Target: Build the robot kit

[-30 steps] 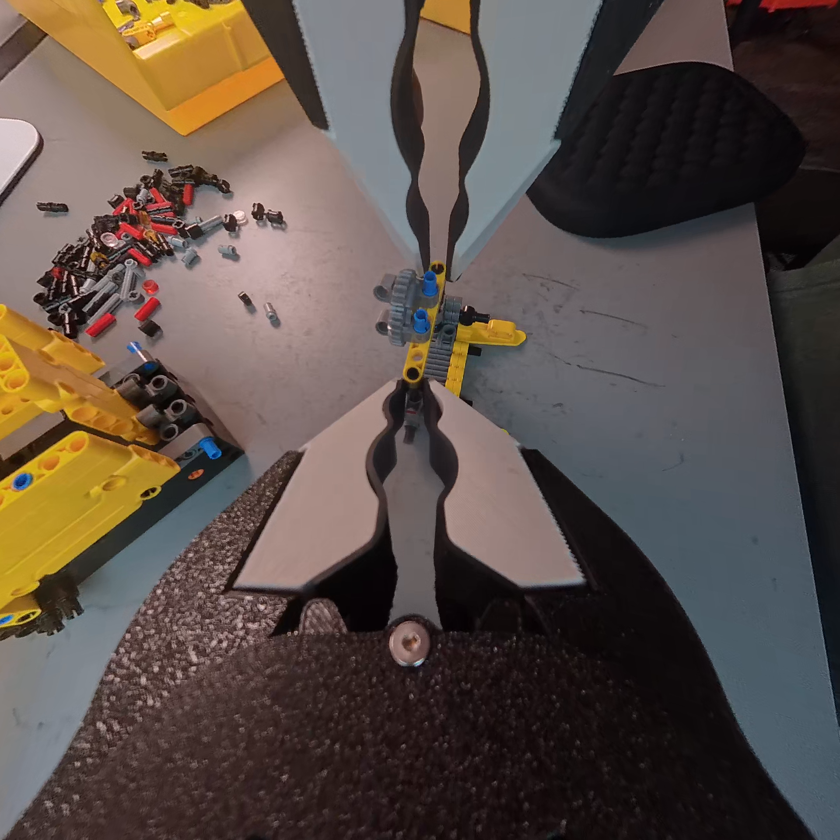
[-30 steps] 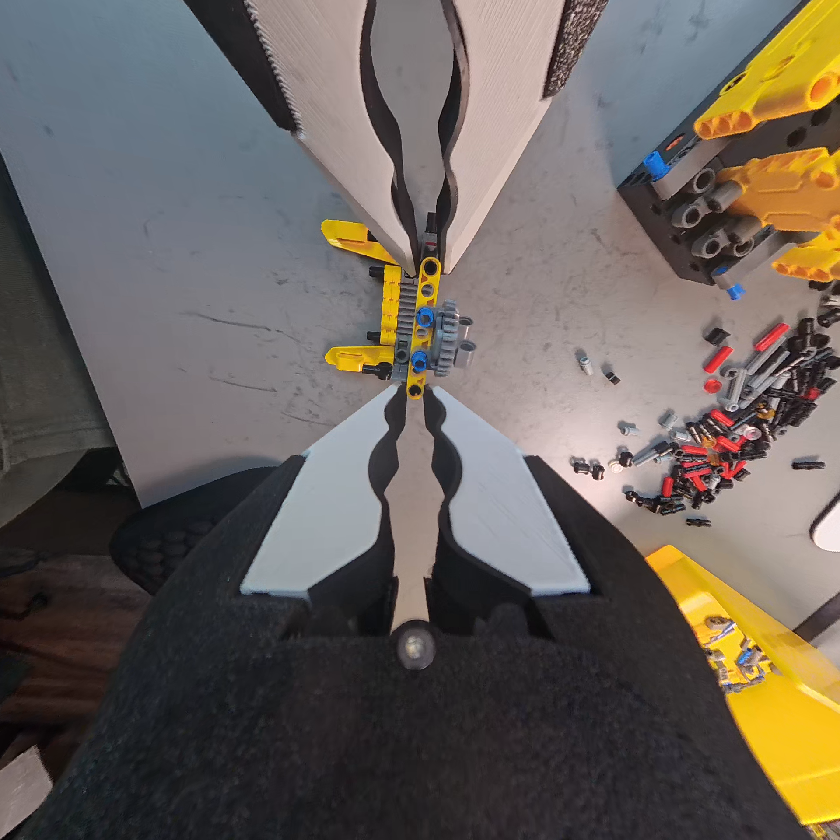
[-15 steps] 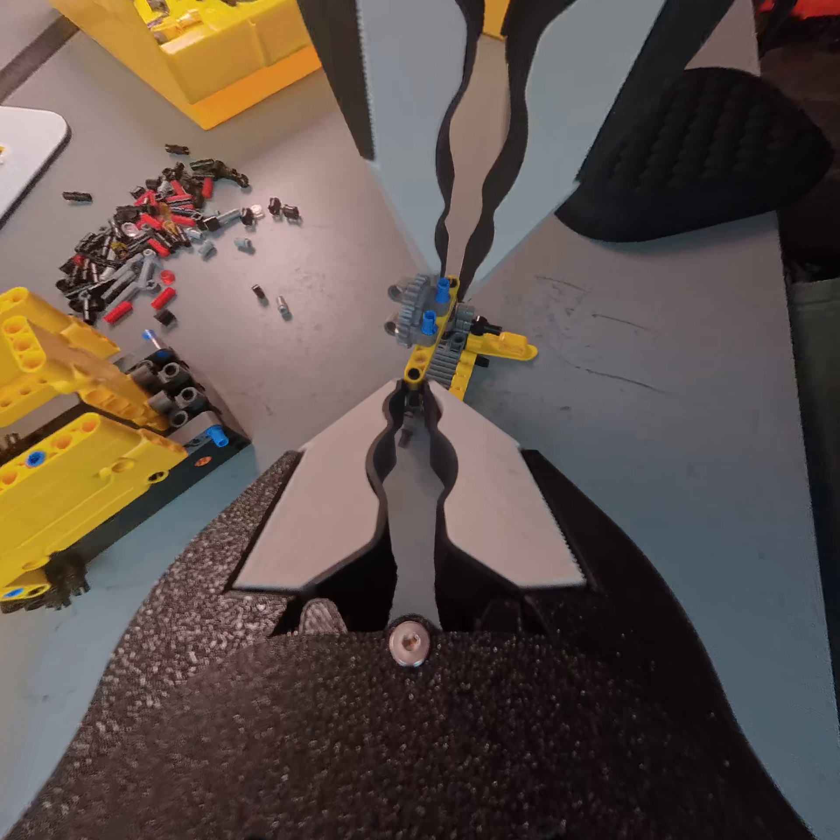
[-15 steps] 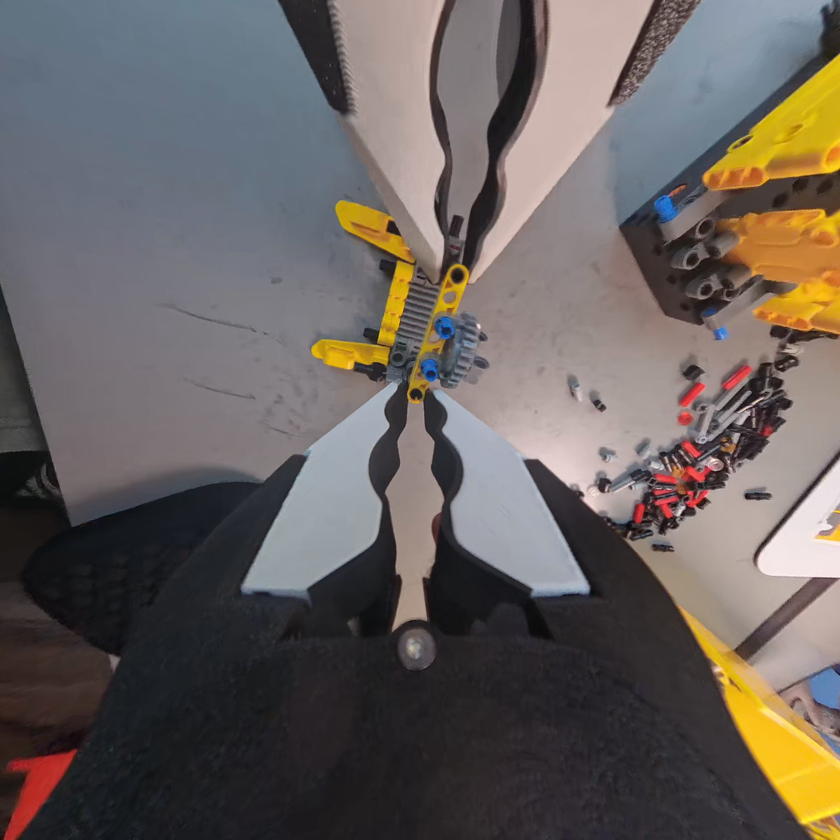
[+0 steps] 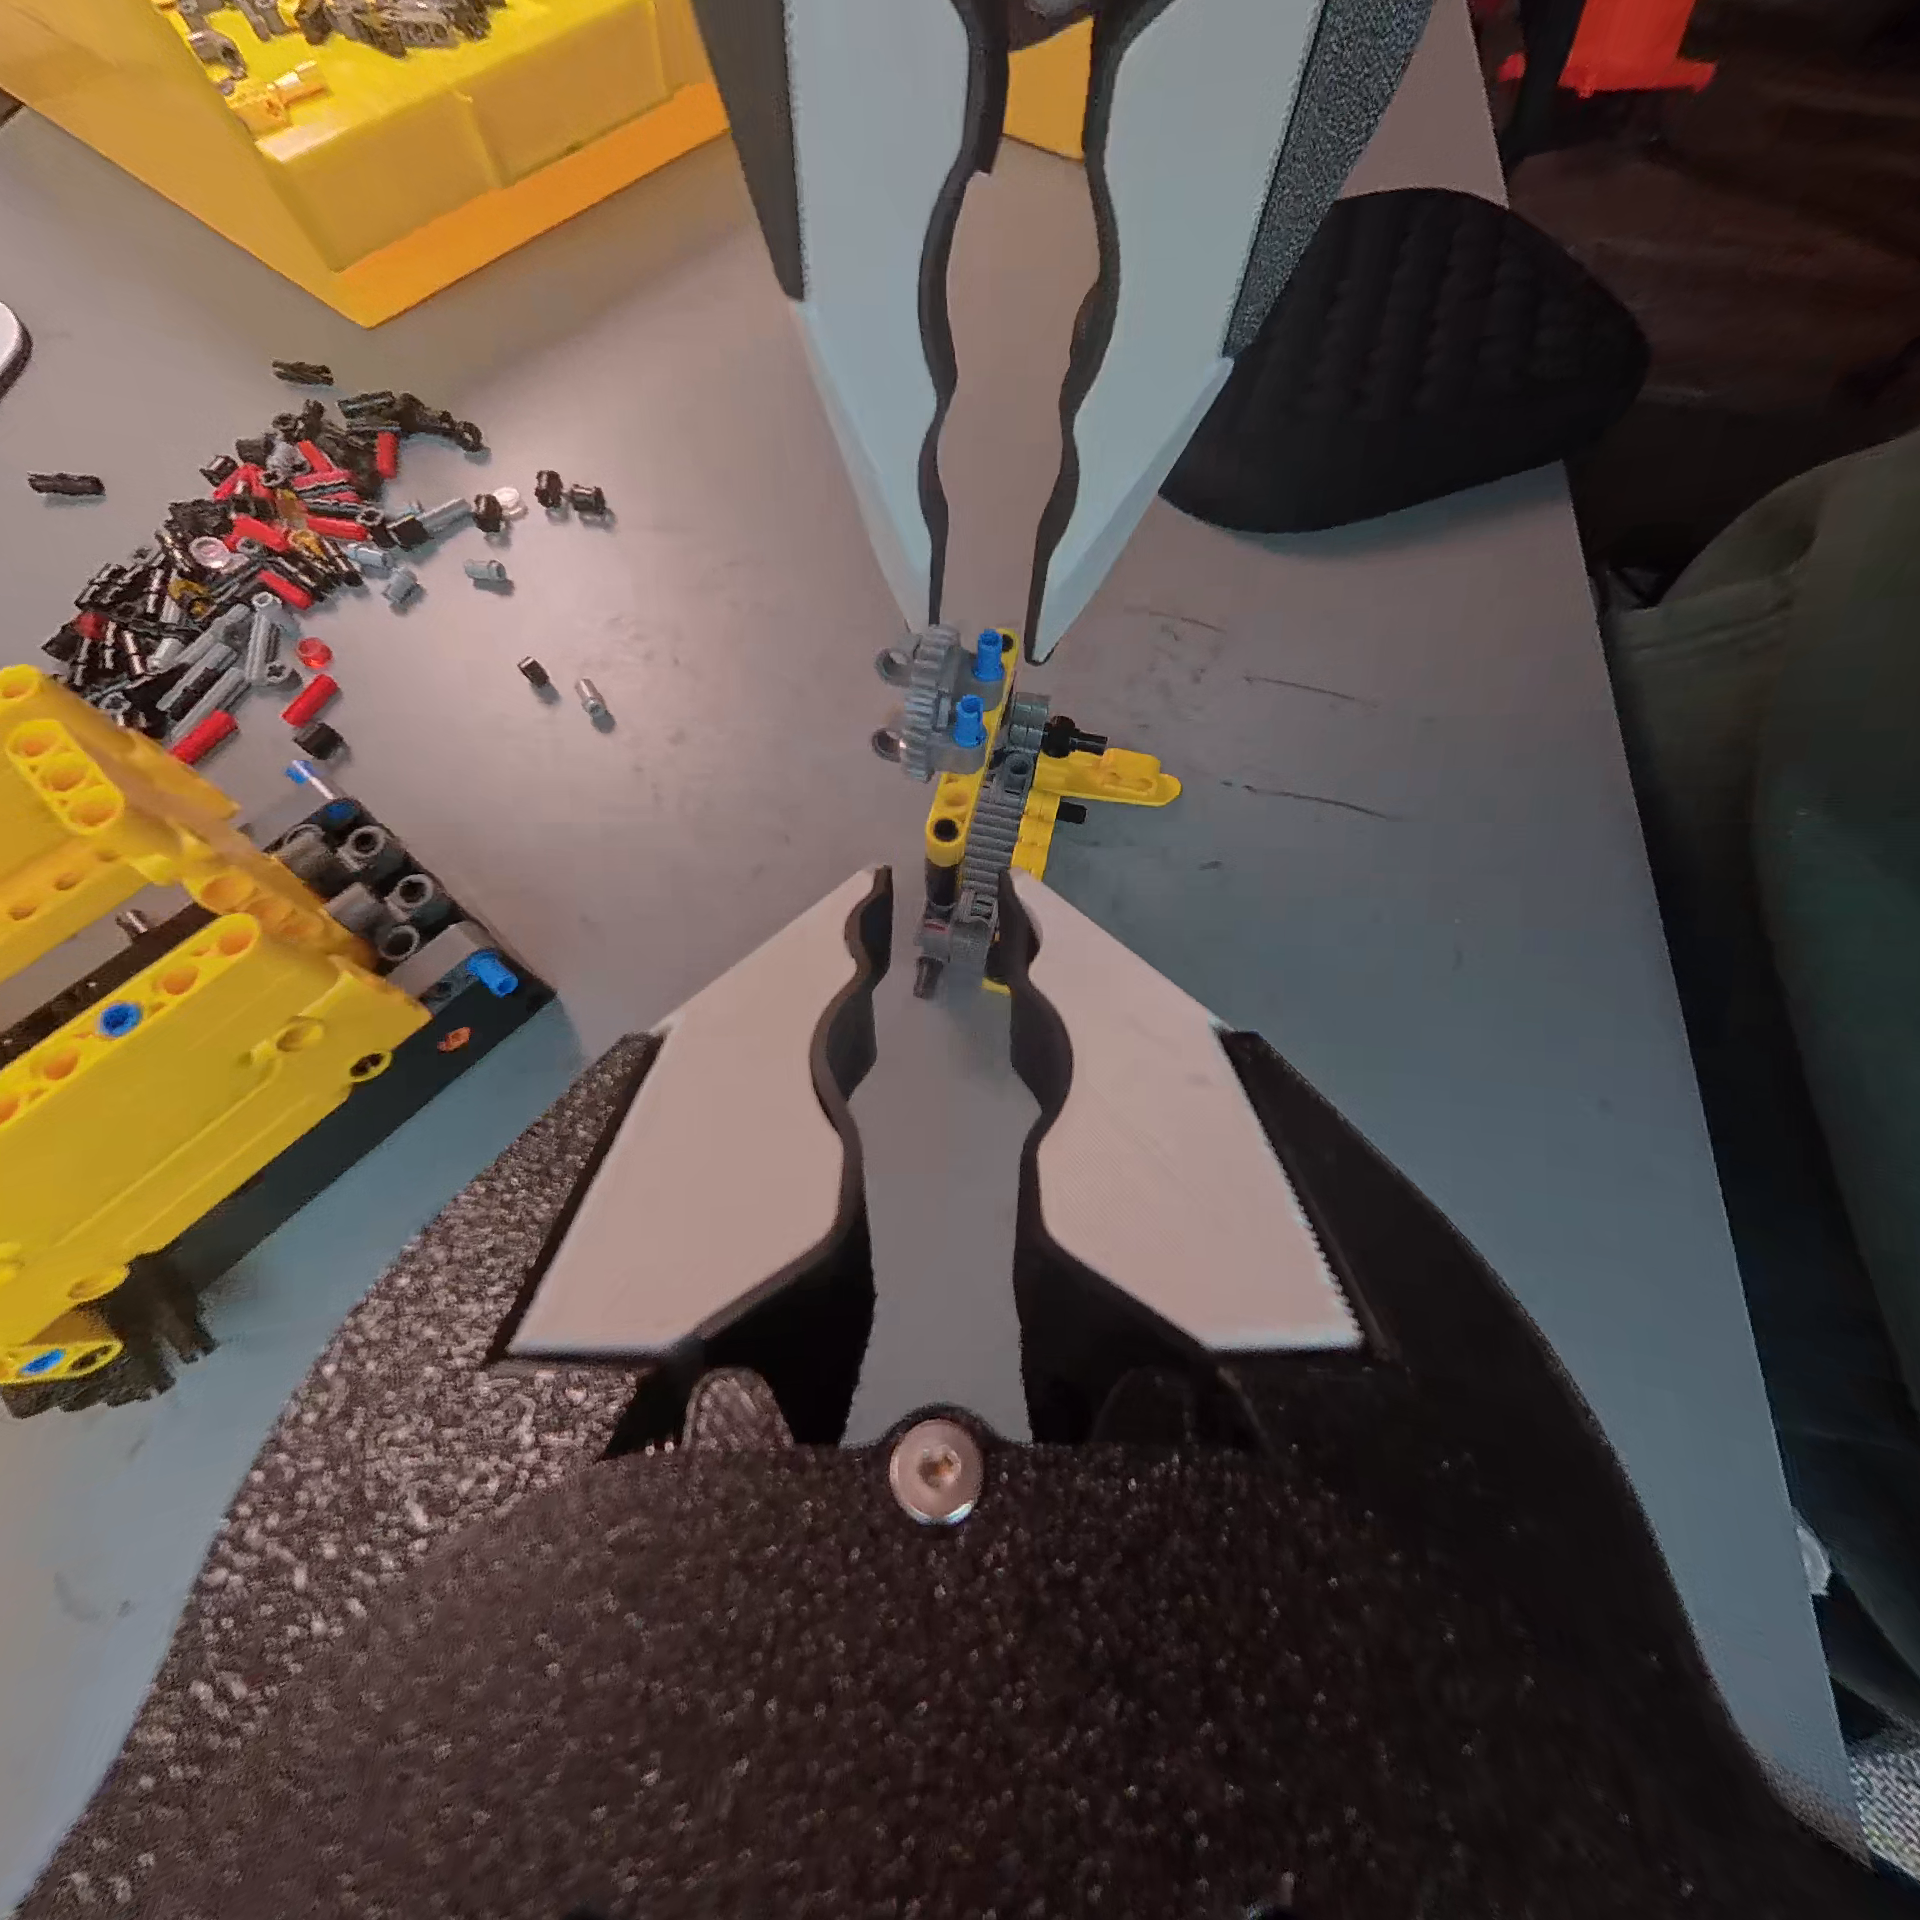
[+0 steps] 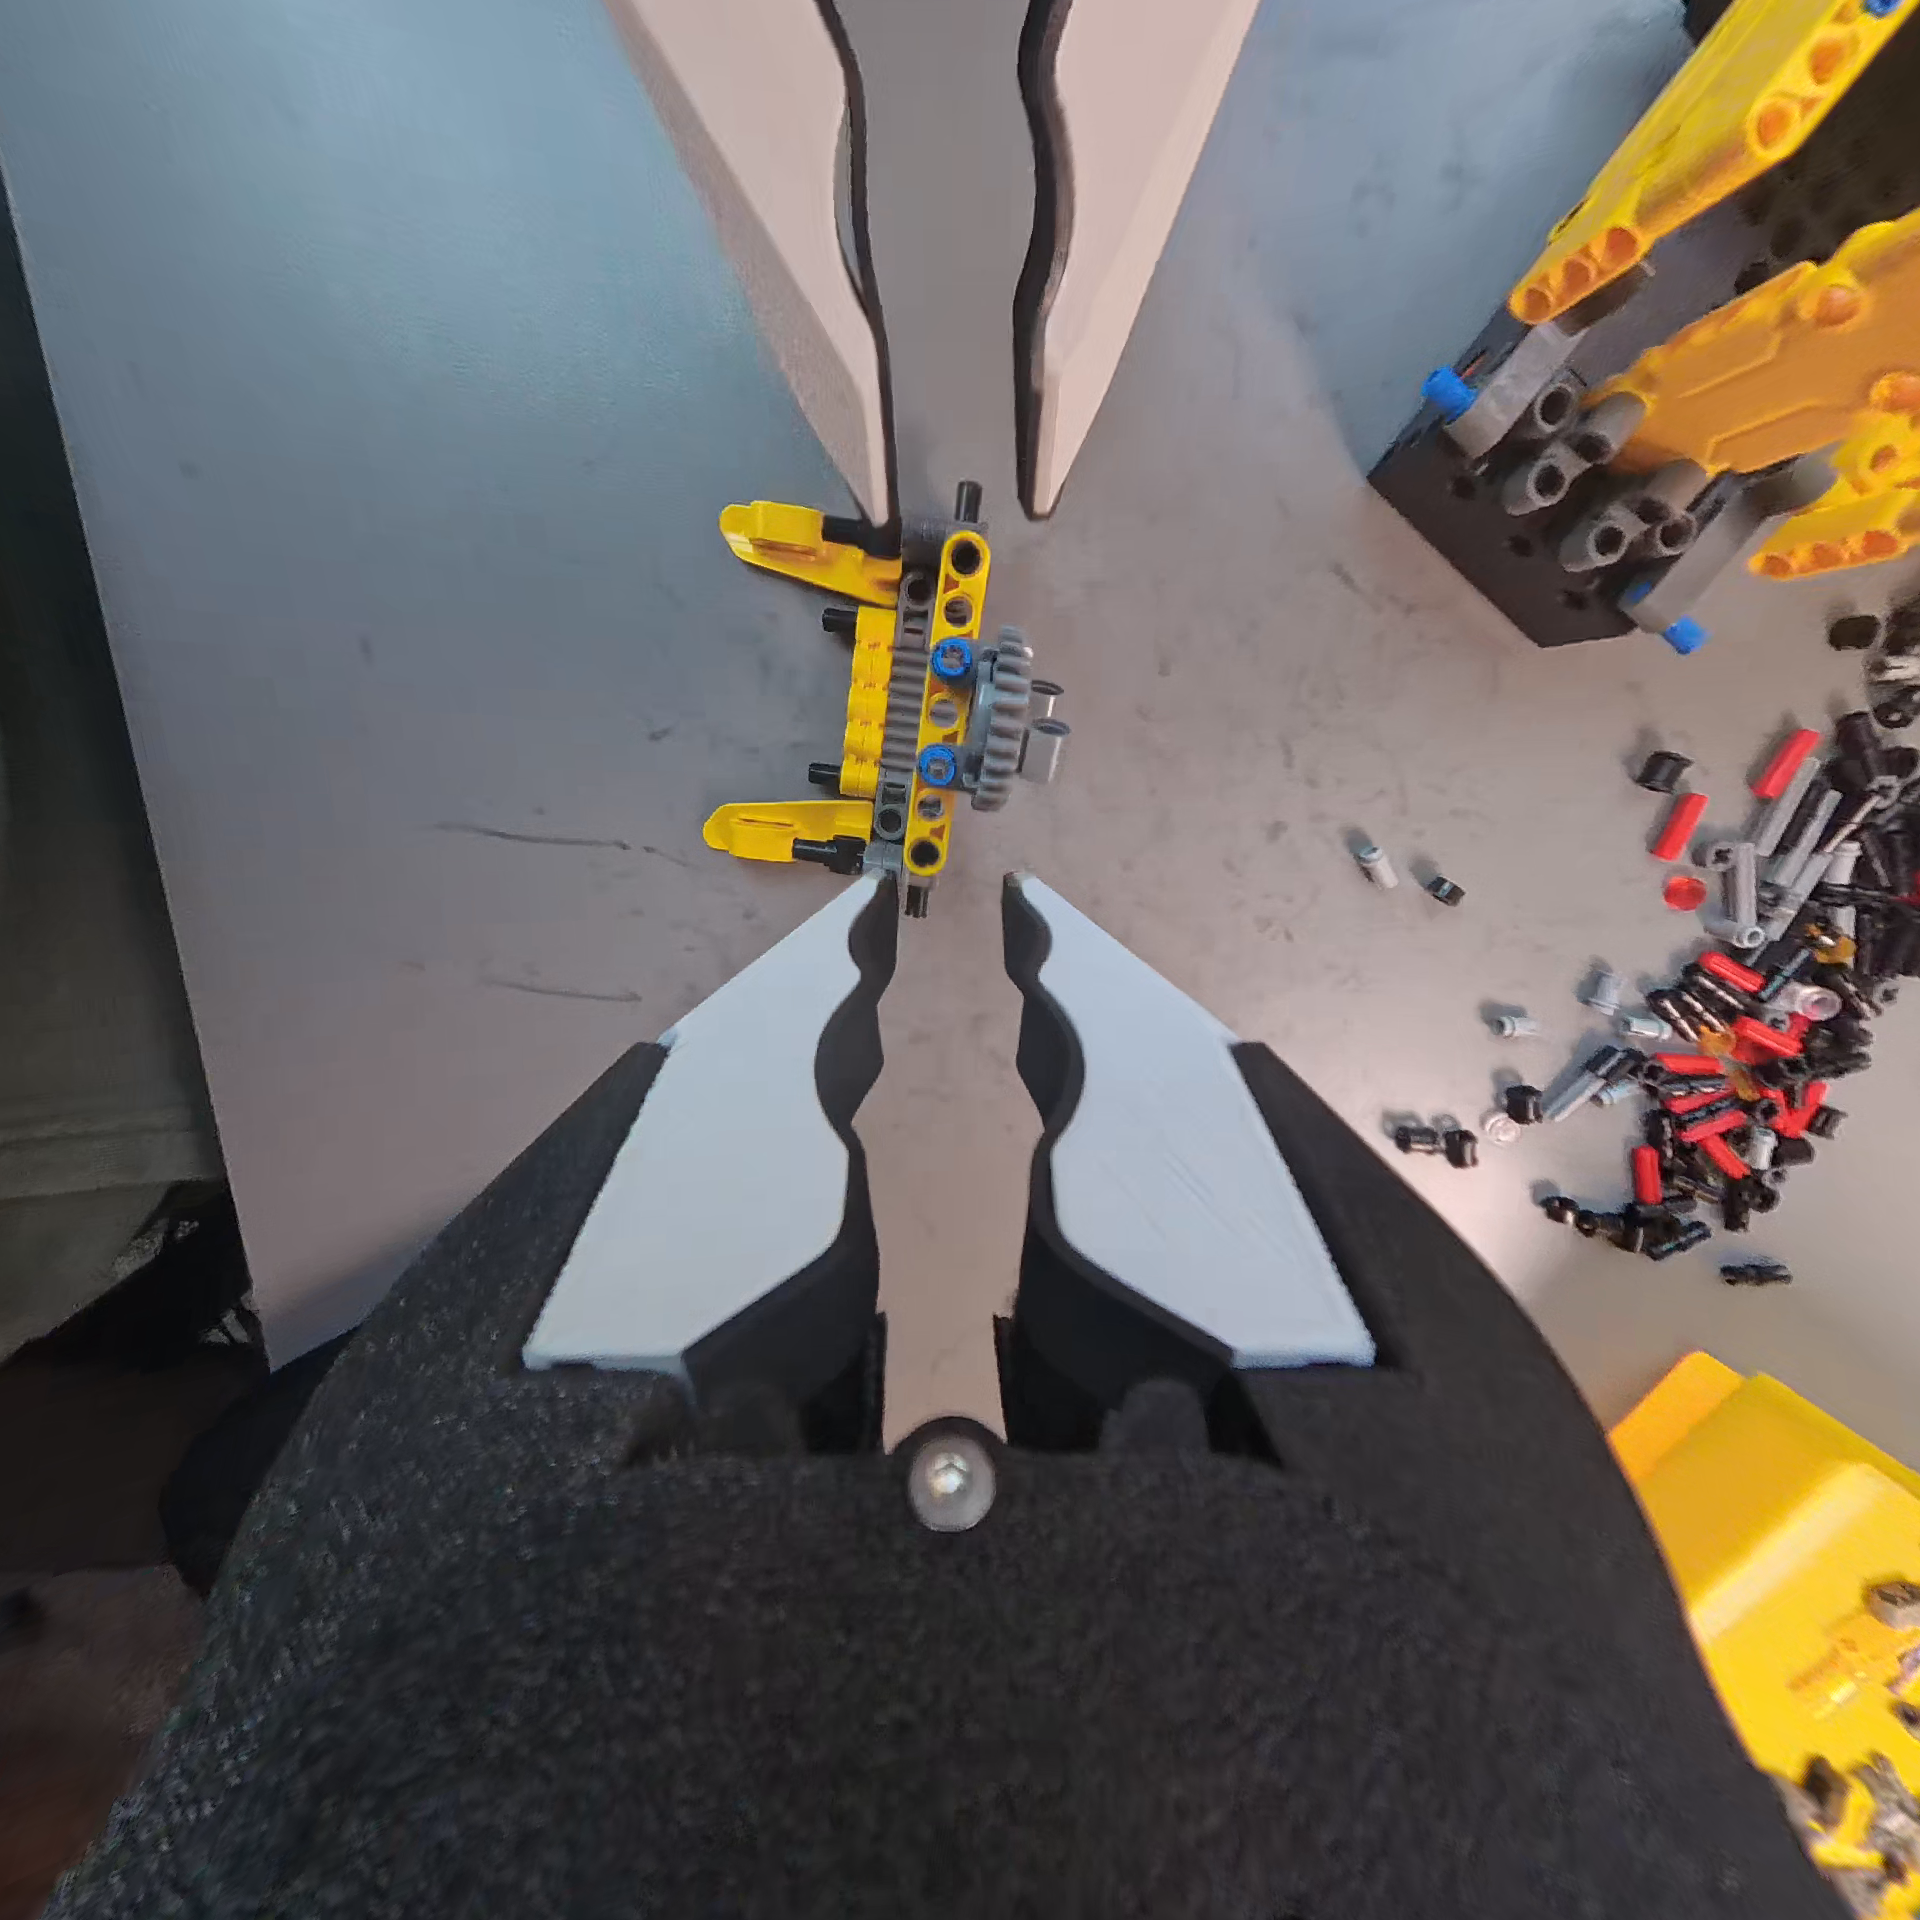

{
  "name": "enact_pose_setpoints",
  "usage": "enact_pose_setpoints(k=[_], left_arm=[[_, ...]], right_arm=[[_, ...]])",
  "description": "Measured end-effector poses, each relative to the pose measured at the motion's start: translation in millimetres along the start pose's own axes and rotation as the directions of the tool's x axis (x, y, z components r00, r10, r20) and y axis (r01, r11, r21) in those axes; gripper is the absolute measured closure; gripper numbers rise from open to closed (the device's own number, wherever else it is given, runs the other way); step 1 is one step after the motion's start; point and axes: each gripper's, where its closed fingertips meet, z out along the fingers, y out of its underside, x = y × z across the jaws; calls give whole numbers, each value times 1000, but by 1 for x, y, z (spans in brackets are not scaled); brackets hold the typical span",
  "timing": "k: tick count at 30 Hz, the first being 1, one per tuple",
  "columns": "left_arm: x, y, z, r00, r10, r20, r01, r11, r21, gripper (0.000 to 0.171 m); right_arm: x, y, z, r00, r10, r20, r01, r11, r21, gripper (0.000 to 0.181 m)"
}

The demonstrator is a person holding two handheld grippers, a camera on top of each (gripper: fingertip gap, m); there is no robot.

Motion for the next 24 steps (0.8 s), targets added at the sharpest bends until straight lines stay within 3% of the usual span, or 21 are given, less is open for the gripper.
enact_pose_setpoints(k=[1, 9, 13, 16, 17, 19, 24], left_arm=[[-2, 0, -4, 1000, -5, 0, 5, 1000, 6, 152], [-9, 1, -8, 1000, -10, -2, 10, 999, 41, 151], [-2, -1, 2, 999, 36, 4, -36, 999, 41, 151], [3, -1, 12, 999, 35, 5, -35, 999, 32, 155], [2, 0, 15, 1000, 28, 11, -28, 999, 22, 164], [3, -1, 18, 999, -26, -19, 27, 999, 28, 165], [-3, -3, 20, 986, -151, -67, 154, 987, 39, 165]], right_arm=[[0, 1, -3, 1000, 17, -5, -17, 1000, 26, 160], [-5, 11, -4, 973, 227, 43, -230, 936, 268, 135], [-3, 3, -3, 967, 254, 3, -231, 875, 426, 130], [0, -4, -5, 957, 289, -8, -243, 820, 518, 136], [1, -5, -5, 956, 294, -13, -242, 810, 534, 140], [1, -9, -7, 955, 295, -7, -238, 786, 571, 153], [3, -5, -1, 957, 290, -16, -236, 810, 537, 171]])
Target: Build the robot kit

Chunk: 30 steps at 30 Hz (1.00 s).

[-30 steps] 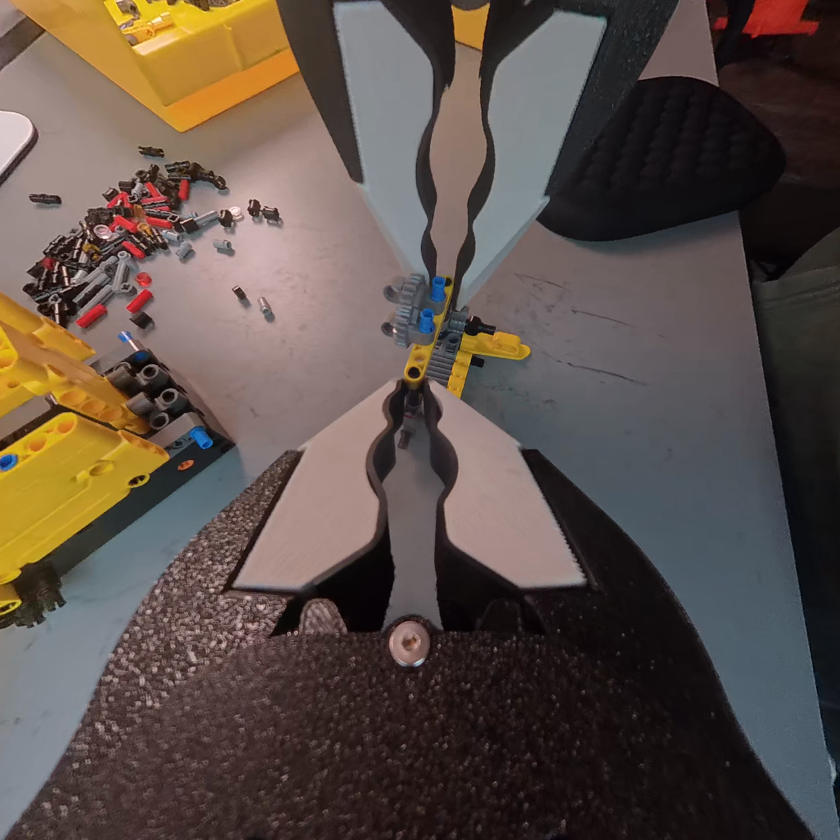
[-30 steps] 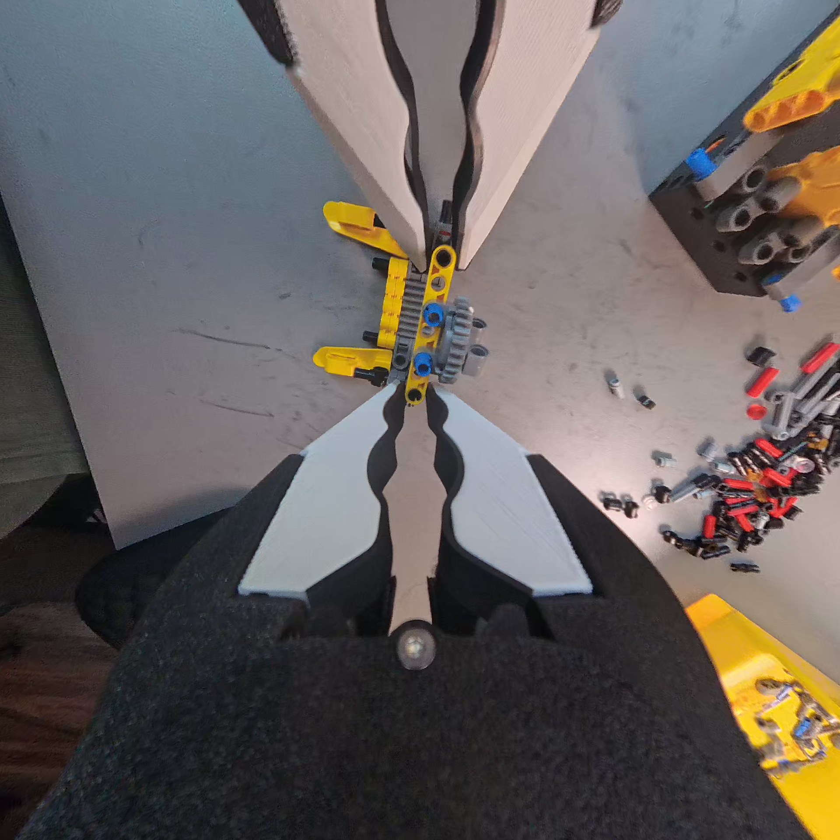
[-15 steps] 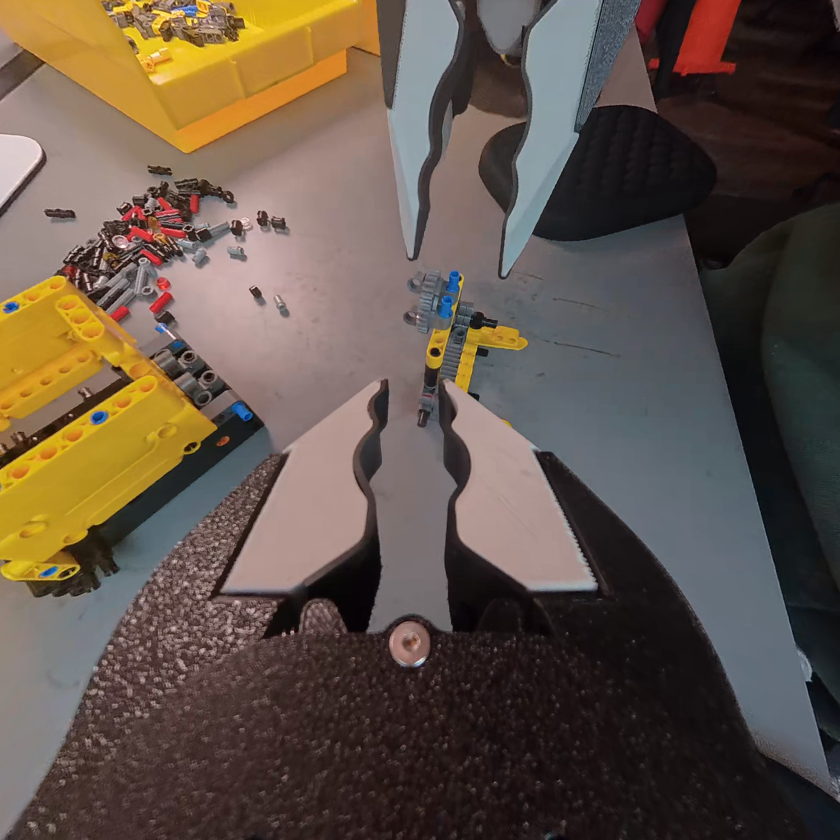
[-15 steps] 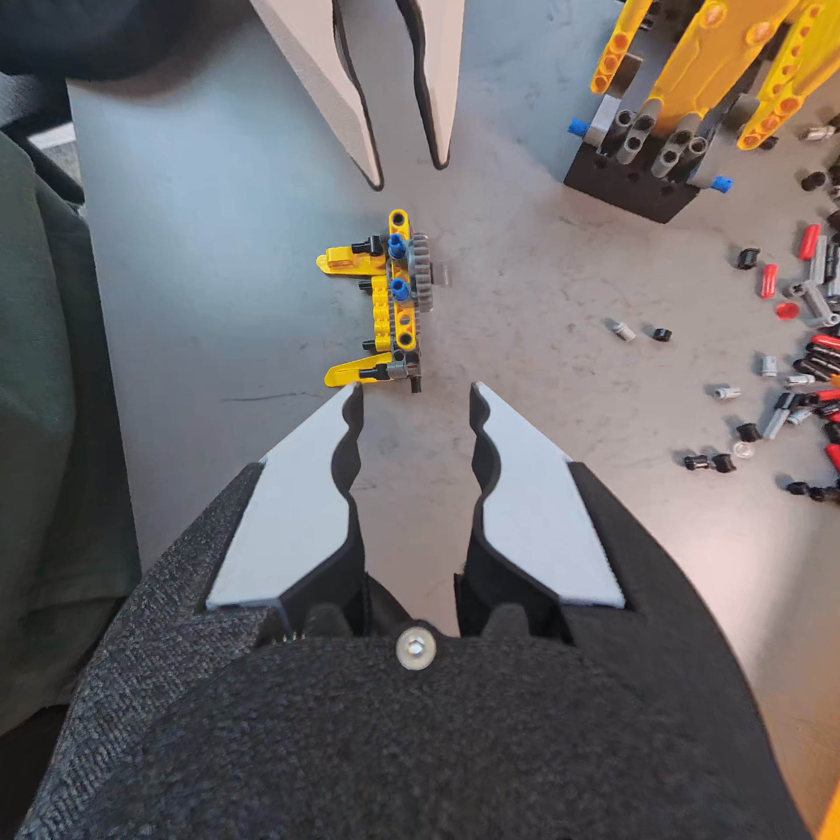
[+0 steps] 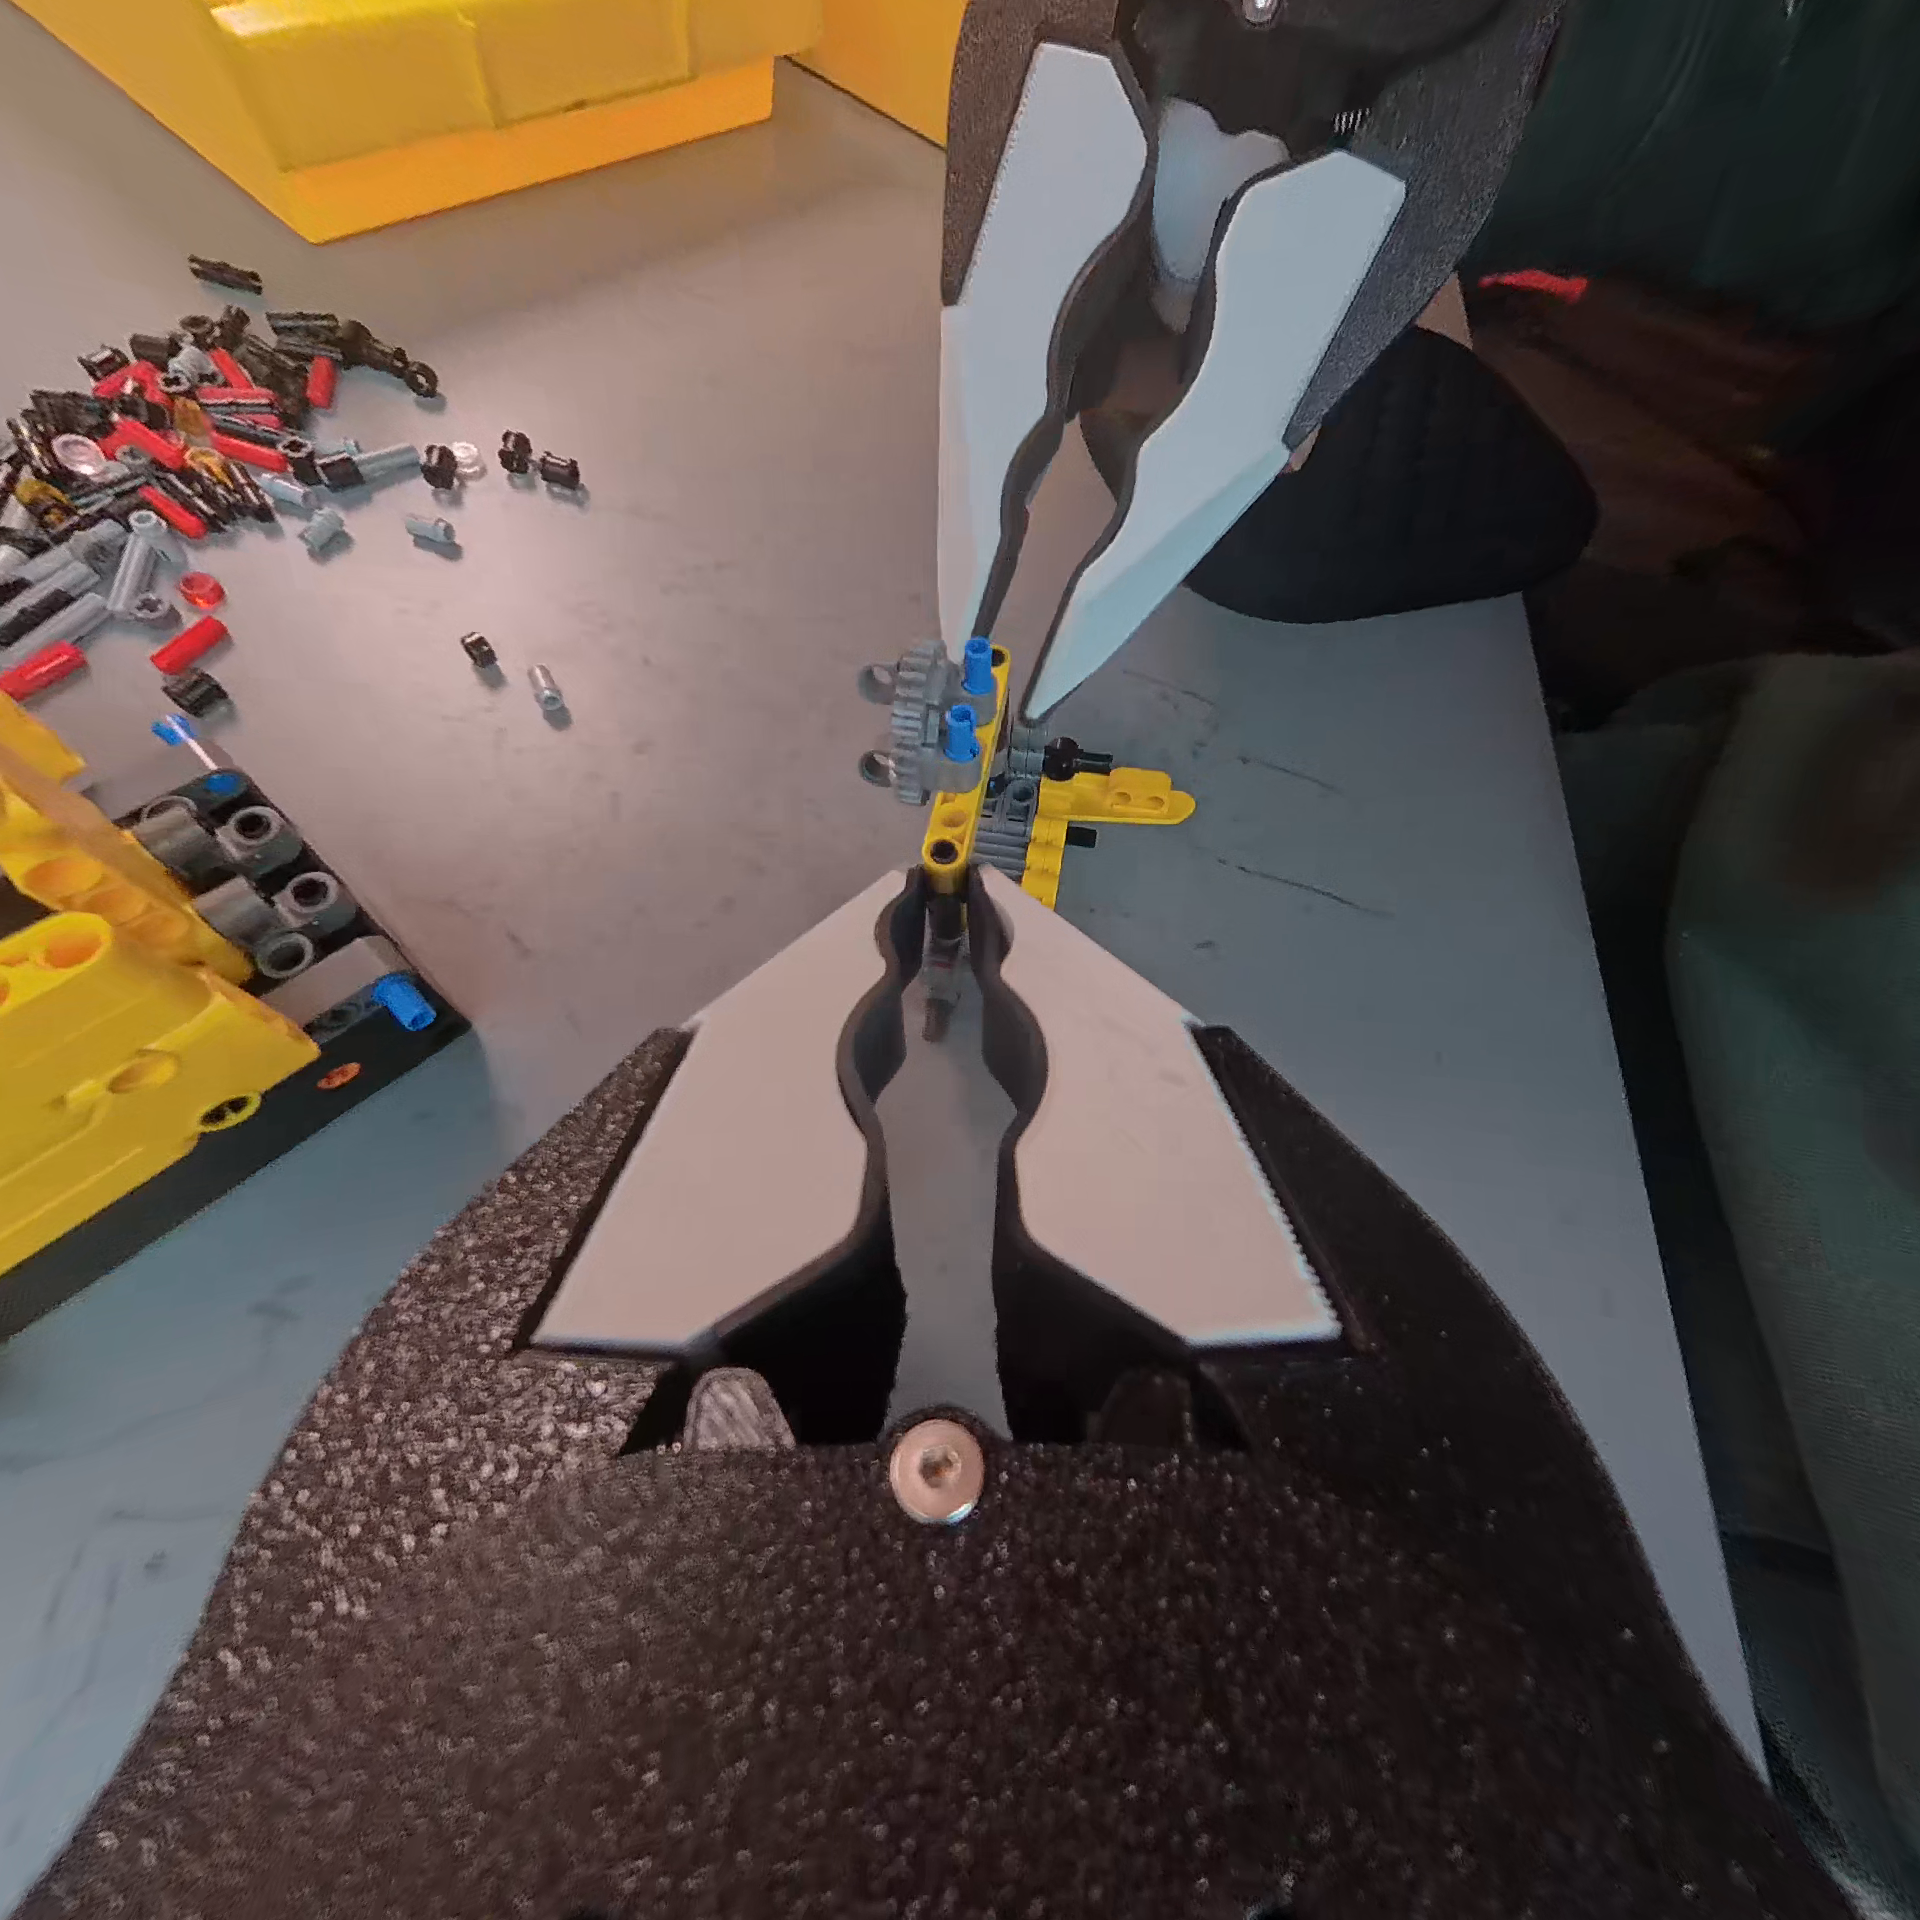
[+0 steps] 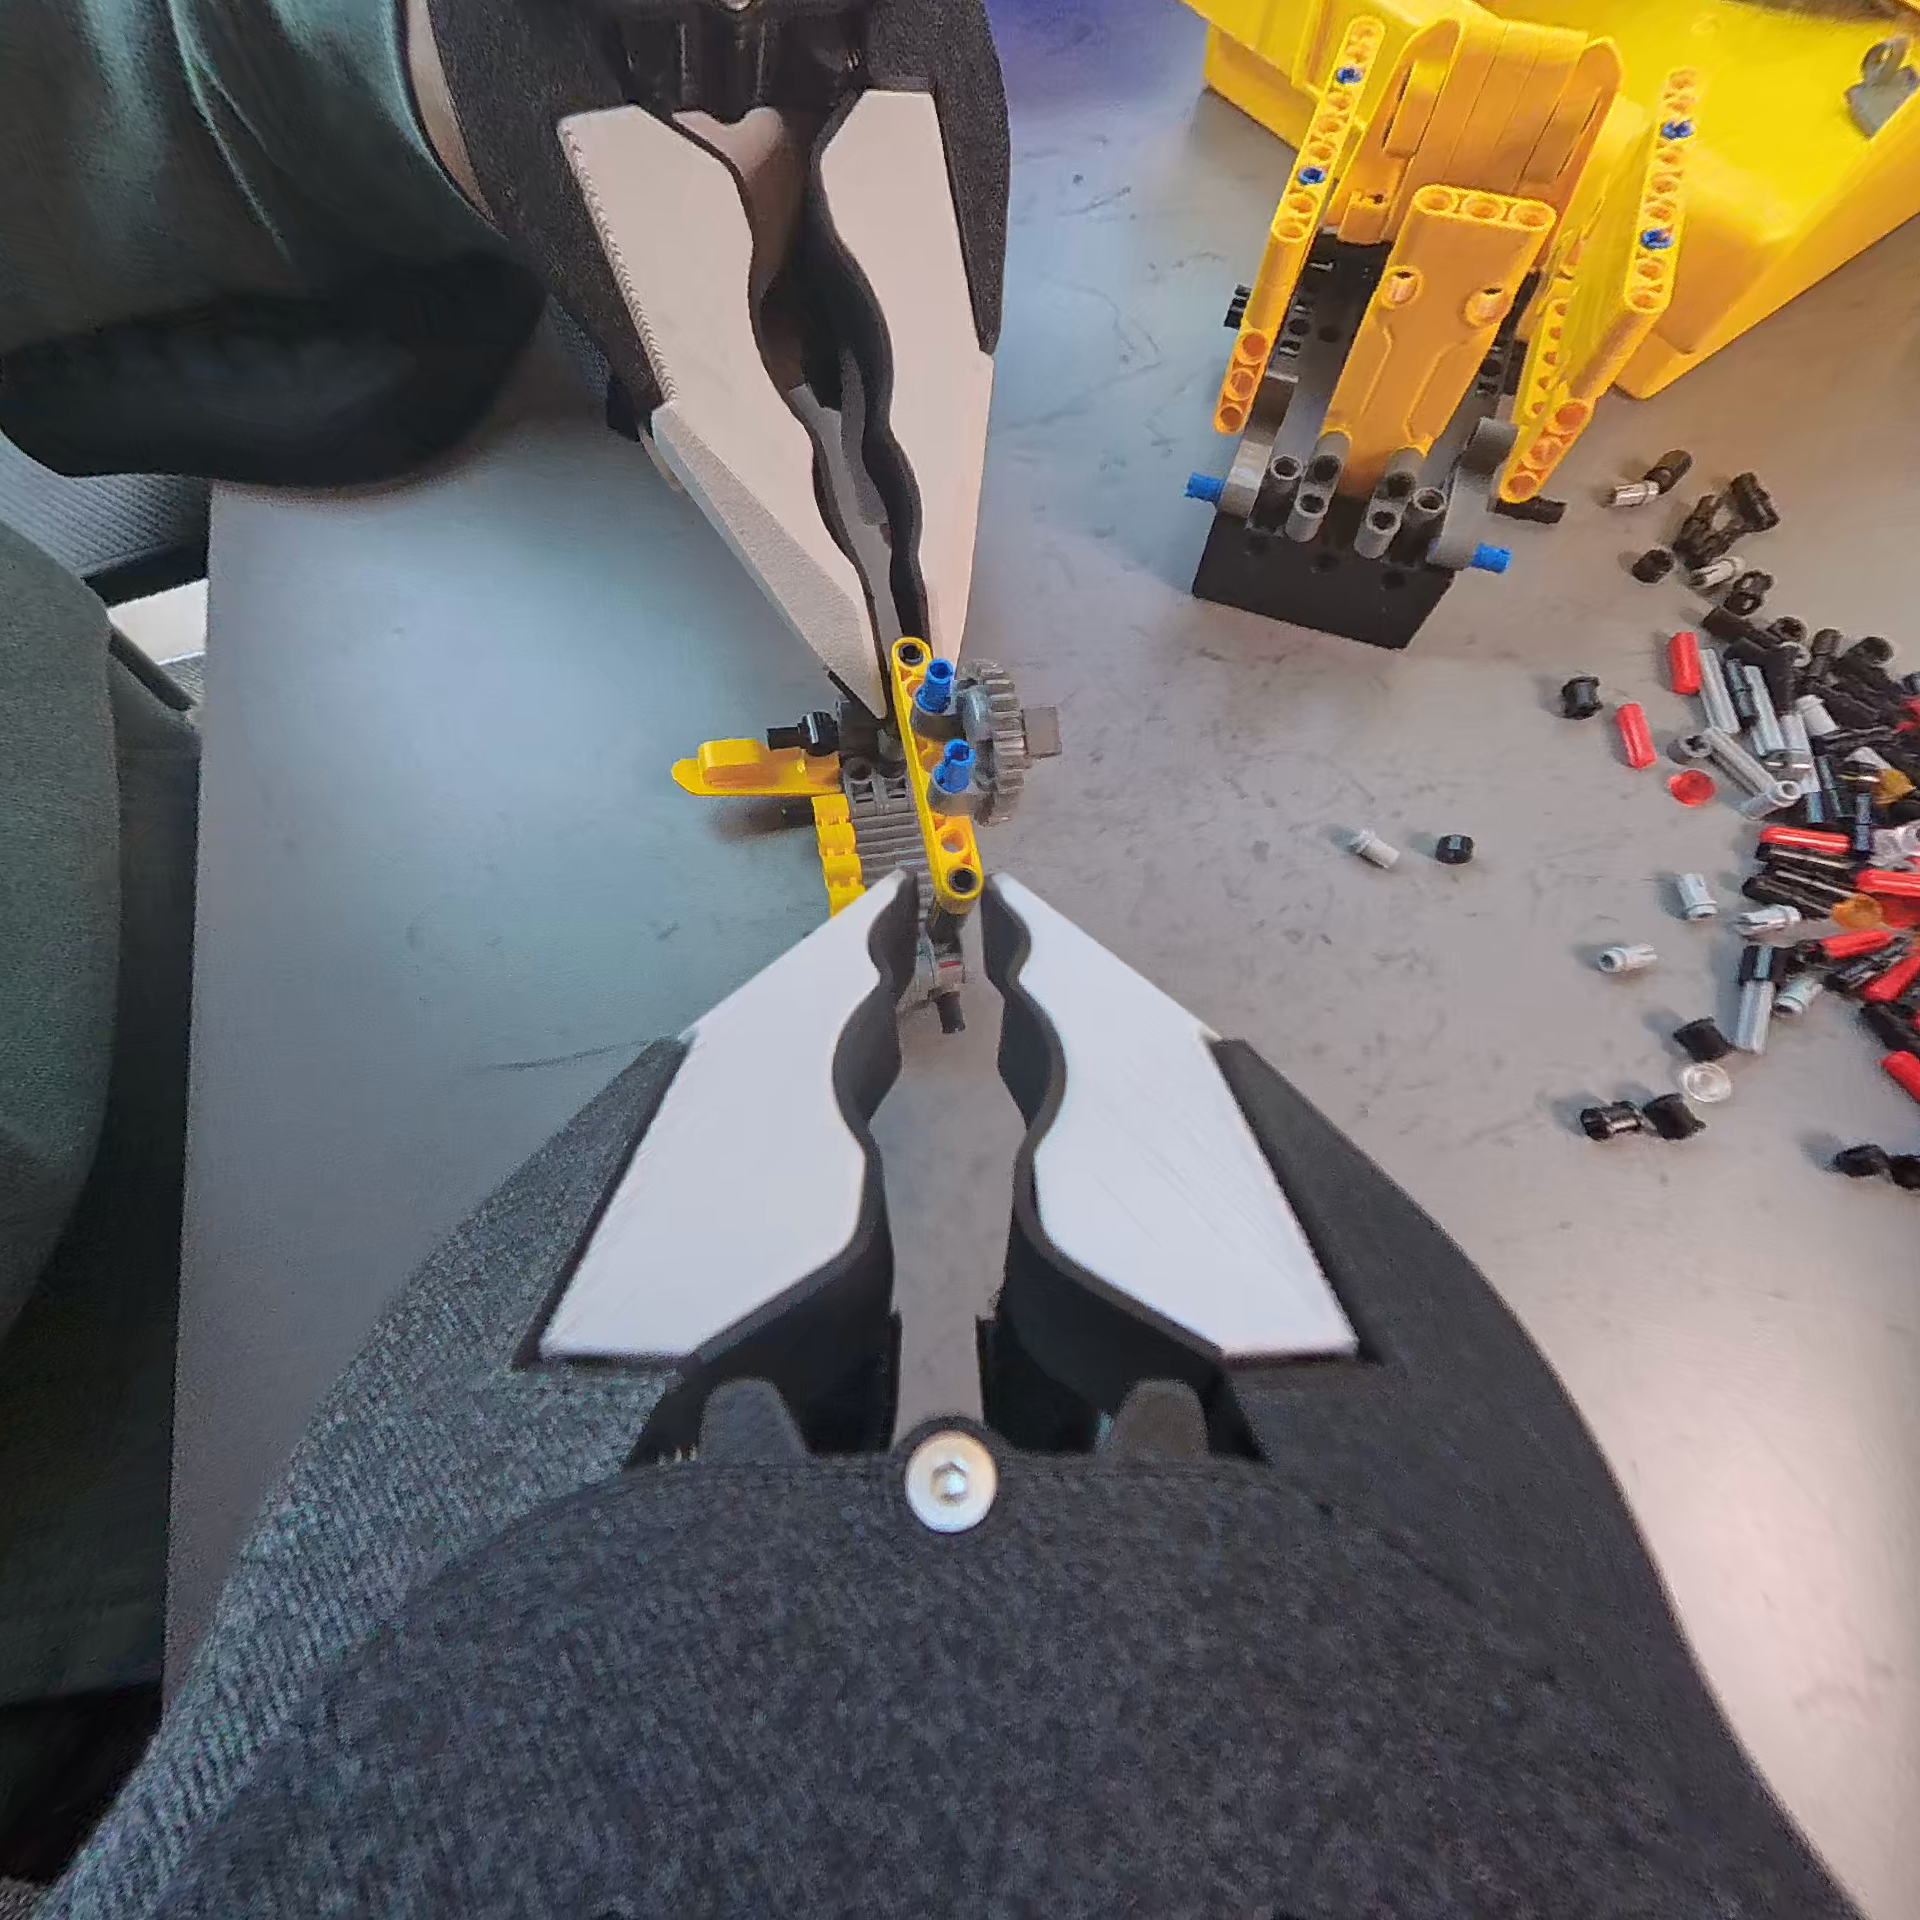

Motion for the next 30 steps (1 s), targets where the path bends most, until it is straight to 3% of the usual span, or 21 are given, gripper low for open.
enact_pose_setpoints(k=[3, 6, 9, 15, 19, 30], left_arm=[[-2, -1, -2, 982, -169, -81, 171, 985, 14, 165], [-3, -14, -13, 876, -398, -271, 428, 902, 62, 163], [-8, -26, -29, 796, -471, -380, 549, 827, 126, 164], [-7, -33, -37, 757, -486, -437, 593, 791, 150, 170], [-8, -33, -37, 753, -495, -433, 603, 783, 154, 171], [-10, -29, -33, 810, -463, -359, 543, 823, 165, 167]], right_arm=[[2, -4, 1, 994, 101, 52, -101, 995, 0, 174], [6, -16, -3, 938, 295, 184, -307, 951, 38, 174], [8, -25, -8, 881, 389, 268, -414, 909, 42, 175], [8, -31, -11, 770, 512, 380, -556, 831, 7, 175], [6, -33, -12, 735, 537, 413, -588, 809, -6, 175], [12, -31, -10, 774, 502, 386, -545, 839, 1, 175]])
